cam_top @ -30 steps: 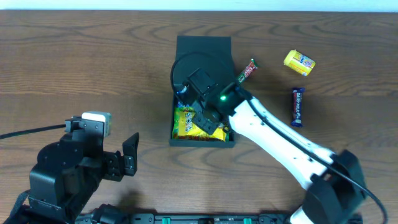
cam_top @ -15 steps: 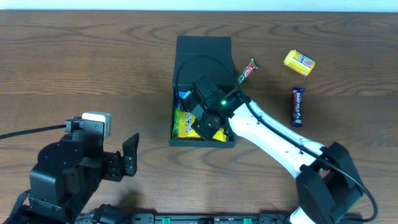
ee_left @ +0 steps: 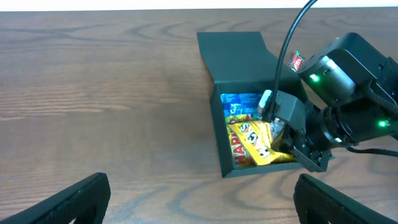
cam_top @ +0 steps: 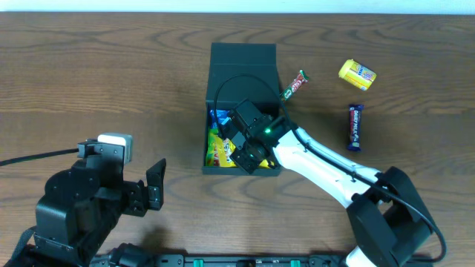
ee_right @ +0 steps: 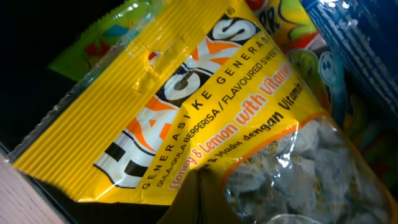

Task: Pack container
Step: 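Lower the Hacks bag into the box on top of the Haribo bag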

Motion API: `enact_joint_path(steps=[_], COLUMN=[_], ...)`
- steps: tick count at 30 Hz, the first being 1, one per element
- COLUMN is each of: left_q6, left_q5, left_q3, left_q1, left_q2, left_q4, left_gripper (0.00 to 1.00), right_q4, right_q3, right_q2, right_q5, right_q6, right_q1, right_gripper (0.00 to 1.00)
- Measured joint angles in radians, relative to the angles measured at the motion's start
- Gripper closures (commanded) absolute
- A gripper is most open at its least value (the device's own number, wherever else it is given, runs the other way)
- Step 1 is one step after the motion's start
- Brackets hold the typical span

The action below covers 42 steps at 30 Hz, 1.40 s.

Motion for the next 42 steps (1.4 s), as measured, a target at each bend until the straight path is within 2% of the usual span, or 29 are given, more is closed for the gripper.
enact_joint_path(steps=[9,13,14,16,17,18,19,20,21,25,28,37,42], left_q6=[0.0,0.0,0.0,0.0,0.0,0.0,0.0,0.0,0.0,0.0,0.0,0.0,0.0], left_q5=[0.0,0.0,0.0,0.0,0.0,0.0,0.0,0.0,0.0,0.0,0.0,0.0,0.0], left_q3=[0.0,0.0,0.0,0.0,0.0,0.0,0.0,0.0,0.0,0.0,0.0,0.0,0.0], left_q1=[0.0,0.0,0.0,0.0,0.0,0.0,0.0,0.0,0.0,0.0,0.0,0.0,0.0], left_q2=[0.0,0.0,0.0,0.0,0.0,0.0,0.0,0.0,0.0,0.0,0.0,0.0,0.0], left_q4=[0.0,0.0,0.0,0.0,0.0,0.0,0.0,0.0,0.0,0.0,0.0,0.0,0.0], left_gripper=[0.05,0.04,0.05,0.05,0.05,0.05,0.04,0.05,0.05,0.05,0.05,0.05,0.05], right_q4=[0.006,0.008,0.008,0.006,0.004,0.002,-0.002,-0.01,-0.017,-0.042,-0.045,-0.044,-0.043], right_q3=[-0.001,0.003,0.006,0.012,0.015,0.018,0.02,0.02,0.02,0.02,0.02,0.036,0.043], right_q2=[-0.002,-0.054,-0.075,-0.109,-0.121,-0.13,-0.132,-0.132,-0.128,-0.084,-0.027,0.006,0.006], right_q5=[-0.098,-0.113,-0.102,-0.063,-0.04,-0.013,0.008,0.029,0.047,0.094,0.109,0.137,0.148], right_q6=[0.011,0.022,0.034,0.079,0.095,0.114,0.14,0.164,0.186,0.287,0.349,0.415,0.433], right_q1=[-0.006,-0.006,-0.006,-0.008,-0.009,-0.011,-0.012,-0.012,-0.013,-0.018,-0.026,-0.03,-0.033], right_gripper=[0.99,0.99,0.88,0.57,0.54,0.46,0.27,0.22,0.22,0.26,0.33,0.98,0.99])
